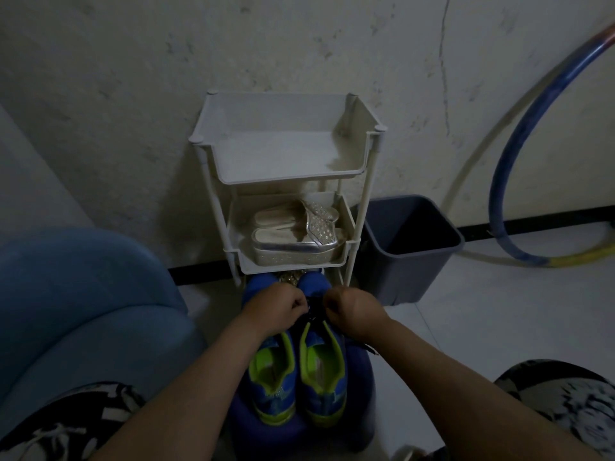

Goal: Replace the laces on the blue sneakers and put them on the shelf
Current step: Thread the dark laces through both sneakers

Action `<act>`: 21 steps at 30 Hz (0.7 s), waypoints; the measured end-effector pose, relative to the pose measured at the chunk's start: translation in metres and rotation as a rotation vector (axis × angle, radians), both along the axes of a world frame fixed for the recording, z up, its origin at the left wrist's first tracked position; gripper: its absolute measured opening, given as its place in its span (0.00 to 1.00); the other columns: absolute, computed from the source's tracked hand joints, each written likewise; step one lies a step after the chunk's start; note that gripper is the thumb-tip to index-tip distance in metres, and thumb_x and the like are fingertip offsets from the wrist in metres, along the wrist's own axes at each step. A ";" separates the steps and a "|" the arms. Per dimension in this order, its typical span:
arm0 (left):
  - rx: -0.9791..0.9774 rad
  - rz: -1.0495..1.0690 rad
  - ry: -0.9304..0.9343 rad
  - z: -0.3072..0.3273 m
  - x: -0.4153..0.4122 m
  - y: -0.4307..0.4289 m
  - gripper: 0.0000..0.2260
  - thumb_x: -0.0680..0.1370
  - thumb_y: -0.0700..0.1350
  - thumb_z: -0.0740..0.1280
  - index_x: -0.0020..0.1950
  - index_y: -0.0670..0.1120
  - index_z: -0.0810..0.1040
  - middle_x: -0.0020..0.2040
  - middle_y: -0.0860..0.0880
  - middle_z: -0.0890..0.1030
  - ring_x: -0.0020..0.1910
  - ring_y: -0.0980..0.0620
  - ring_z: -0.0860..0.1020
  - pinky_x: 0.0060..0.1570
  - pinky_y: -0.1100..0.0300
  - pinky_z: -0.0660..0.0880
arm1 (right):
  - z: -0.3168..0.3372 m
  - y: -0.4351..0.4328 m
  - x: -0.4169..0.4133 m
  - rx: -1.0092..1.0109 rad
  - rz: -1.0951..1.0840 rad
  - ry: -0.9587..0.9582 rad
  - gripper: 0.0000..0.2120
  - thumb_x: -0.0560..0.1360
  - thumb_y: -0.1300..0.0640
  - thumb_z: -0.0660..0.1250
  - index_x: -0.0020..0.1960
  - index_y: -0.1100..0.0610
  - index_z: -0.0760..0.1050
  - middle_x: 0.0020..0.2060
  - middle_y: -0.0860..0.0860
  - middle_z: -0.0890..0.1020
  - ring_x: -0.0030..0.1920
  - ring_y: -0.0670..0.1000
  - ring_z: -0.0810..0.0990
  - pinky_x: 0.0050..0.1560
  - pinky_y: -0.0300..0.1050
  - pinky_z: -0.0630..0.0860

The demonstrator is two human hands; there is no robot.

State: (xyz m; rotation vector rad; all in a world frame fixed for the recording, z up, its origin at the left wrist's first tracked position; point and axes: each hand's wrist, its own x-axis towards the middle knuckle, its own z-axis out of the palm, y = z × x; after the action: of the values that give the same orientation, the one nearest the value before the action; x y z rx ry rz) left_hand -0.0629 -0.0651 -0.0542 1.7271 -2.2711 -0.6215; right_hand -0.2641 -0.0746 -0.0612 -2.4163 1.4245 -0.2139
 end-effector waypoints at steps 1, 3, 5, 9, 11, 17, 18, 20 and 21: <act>-0.010 -0.026 -0.018 0.001 0.000 0.000 0.06 0.77 0.49 0.68 0.48 0.51 0.84 0.47 0.53 0.84 0.46 0.55 0.80 0.46 0.56 0.78 | 0.000 0.000 -0.001 0.008 -0.011 -0.016 0.08 0.78 0.52 0.63 0.50 0.55 0.78 0.46 0.54 0.81 0.45 0.56 0.80 0.44 0.48 0.76; -0.050 -0.071 -0.072 0.003 -0.003 0.001 0.07 0.78 0.49 0.66 0.49 0.50 0.84 0.48 0.54 0.82 0.46 0.54 0.79 0.44 0.57 0.76 | -0.001 0.000 -0.002 0.014 -0.029 -0.041 0.08 0.77 0.52 0.64 0.50 0.55 0.78 0.45 0.55 0.82 0.44 0.56 0.80 0.44 0.48 0.76; -0.097 -0.112 -0.148 0.006 -0.006 0.004 0.07 0.78 0.48 0.64 0.48 0.49 0.81 0.47 0.53 0.78 0.44 0.52 0.76 0.41 0.55 0.74 | 0.000 0.000 -0.002 0.026 -0.037 -0.065 0.08 0.77 0.52 0.65 0.49 0.56 0.78 0.43 0.55 0.82 0.43 0.56 0.80 0.43 0.48 0.75; -0.067 0.027 -0.110 0.004 -0.006 0.006 0.04 0.76 0.47 0.66 0.44 0.47 0.76 0.45 0.49 0.77 0.42 0.49 0.77 0.40 0.52 0.74 | 0.000 0.003 -0.003 0.101 -0.192 -0.186 0.06 0.75 0.55 0.67 0.48 0.57 0.77 0.42 0.55 0.82 0.43 0.55 0.80 0.43 0.47 0.75; -0.042 0.131 -0.026 0.001 -0.004 0.006 0.04 0.75 0.45 0.67 0.43 0.45 0.78 0.43 0.47 0.80 0.42 0.47 0.78 0.41 0.52 0.75 | 0.000 0.003 -0.005 0.153 -0.327 -0.257 0.05 0.75 0.56 0.68 0.48 0.57 0.77 0.42 0.54 0.81 0.43 0.53 0.79 0.41 0.44 0.74; -0.059 0.166 0.096 -0.001 0.001 0.009 0.05 0.77 0.45 0.67 0.46 0.46 0.82 0.44 0.50 0.82 0.43 0.52 0.80 0.42 0.56 0.76 | 0.006 0.001 -0.014 0.174 -0.328 -0.133 0.10 0.76 0.48 0.67 0.46 0.53 0.81 0.42 0.51 0.83 0.44 0.50 0.81 0.45 0.47 0.78; -0.037 0.146 0.116 -0.001 0.002 0.010 0.05 0.77 0.45 0.68 0.48 0.48 0.83 0.45 0.51 0.83 0.43 0.55 0.80 0.43 0.59 0.77 | 0.007 0.002 -0.015 0.167 -0.301 -0.130 0.09 0.75 0.48 0.67 0.45 0.52 0.81 0.42 0.50 0.83 0.44 0.50 0.81 0.46 0.47 0.79; 0.007 0.069 0.132 -0.001 0.004 0.012 0.08 0.77 0.46 0.69 0.54 0.50 0.85 0.50 0.54 0.84 0.45 0.59 0.79 0.46 0.63 0.77 | 0.008 0.006 -0.014 0.156 -0.195 -0.154 0.07 0.75 0.51 0.68 0.50 0.51 0.83 0.47 0.48 0.85 0.49 0.49 0.82 0.51 0.44 0.79; 0.012 0.033 0.123 0.000 0.004 0.012 0.08 0.77 0.47 0.70 0.55 0.50 0.85 0.52 0.54 0.84 0.47 0.59 0.80 0.49 0.61 0.78 | 0.009 0.007 -0.013 0.148 -0.141 -0.159 0.09 0.75 0.53 0.68 0.53 0.51 0.84 0.50 0.47 0.85 0.51 0.48 0.82 0.54 0.41 0.77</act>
State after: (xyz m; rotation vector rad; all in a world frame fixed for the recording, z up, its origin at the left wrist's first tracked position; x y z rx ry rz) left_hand -0.0591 -0.0528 -0.0547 1.6787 -2.1557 -0.7151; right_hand -0.2768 -0.0678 -0.0524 -2.1332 1.4834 -0.3149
